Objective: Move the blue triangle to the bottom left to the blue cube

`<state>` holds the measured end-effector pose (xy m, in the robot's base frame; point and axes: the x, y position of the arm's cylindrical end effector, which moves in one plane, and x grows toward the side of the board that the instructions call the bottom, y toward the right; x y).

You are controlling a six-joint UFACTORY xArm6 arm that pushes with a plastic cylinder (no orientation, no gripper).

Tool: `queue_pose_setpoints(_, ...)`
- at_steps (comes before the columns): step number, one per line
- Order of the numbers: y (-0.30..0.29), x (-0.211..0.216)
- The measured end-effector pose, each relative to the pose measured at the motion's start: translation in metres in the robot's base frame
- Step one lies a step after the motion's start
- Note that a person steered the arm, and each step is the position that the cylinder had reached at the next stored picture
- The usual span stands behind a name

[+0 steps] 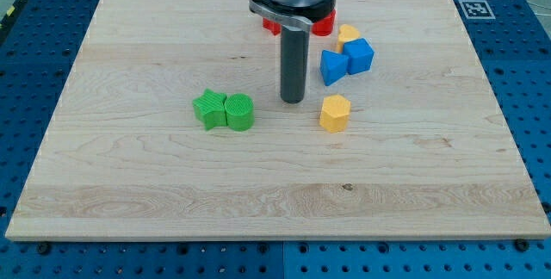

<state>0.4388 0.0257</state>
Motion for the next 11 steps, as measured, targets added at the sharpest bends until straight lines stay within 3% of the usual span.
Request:
queue_pose_setpoints(2, 0.004, -0.078)
queue_pose_setpoints(3, 0.055, -0.086)
queue_pose_setpoints(4, 0.060, -0.075)
queue_pose_setpoints(6, 0.004, -0.073)
queue_pose_setpoints(8, 0.063, -0.055)
queue_pose_setpoints(9, 0.039, -0.052)
queue_pose_setpoints(10, 0.012, -0.101)
queue_pose_setpoints(11, 0.044, -0.126)
